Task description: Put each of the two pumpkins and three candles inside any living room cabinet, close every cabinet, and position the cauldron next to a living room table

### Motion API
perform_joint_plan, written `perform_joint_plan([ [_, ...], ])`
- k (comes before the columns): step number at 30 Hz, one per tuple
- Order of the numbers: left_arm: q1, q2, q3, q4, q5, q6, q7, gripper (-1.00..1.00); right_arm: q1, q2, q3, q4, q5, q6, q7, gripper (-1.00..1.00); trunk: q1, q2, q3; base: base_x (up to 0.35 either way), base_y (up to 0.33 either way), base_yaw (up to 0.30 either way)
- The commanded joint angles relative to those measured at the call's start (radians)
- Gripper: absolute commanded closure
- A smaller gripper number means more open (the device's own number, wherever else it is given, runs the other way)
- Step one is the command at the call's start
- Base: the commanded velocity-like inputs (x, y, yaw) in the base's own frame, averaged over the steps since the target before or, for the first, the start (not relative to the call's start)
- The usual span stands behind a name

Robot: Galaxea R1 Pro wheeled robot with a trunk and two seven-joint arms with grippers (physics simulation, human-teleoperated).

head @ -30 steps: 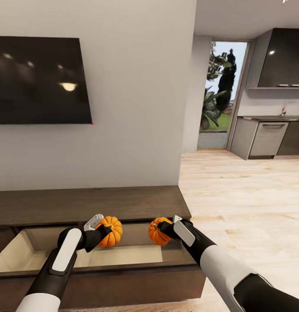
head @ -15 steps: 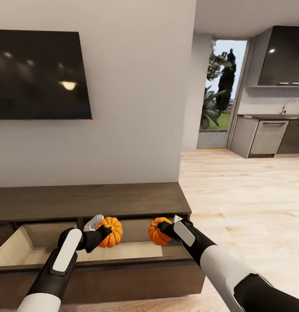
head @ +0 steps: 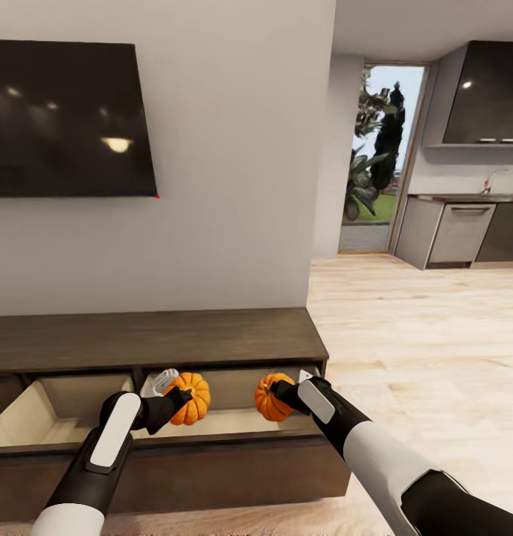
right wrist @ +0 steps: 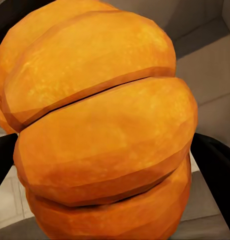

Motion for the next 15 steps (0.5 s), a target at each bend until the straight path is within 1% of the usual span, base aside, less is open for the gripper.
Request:
perform_joint_plan([
  [1,-0.001,-0.001,0.002,-0.001,0.011,0.002,0.010,1.00,-0.001,-0.001,0.007,-0.002,-0.008,0.001,-0.008,1.00,0.004,-0.008,-0.004,0.000,0.000,0.000],
  [5,-0.001,0.000,0.002,-0.001,0.011,0.002,0.010,1.00,-0.001,-0.001,0.007,-0.002,-0.008,0.001,-0.008,1.00,0.019,-0.036,-0.017,0.000,0.000,0.000],
  [15,-0.001,-0.001,0.001,-0.001,0.011,0.002,0.010,1.00,-0.001,-0.001,0.007,-0.002,-0.008,0.000,-0.008,1.00,0.019,-0.036,-0.017,0.000,0.000,0.000],
])
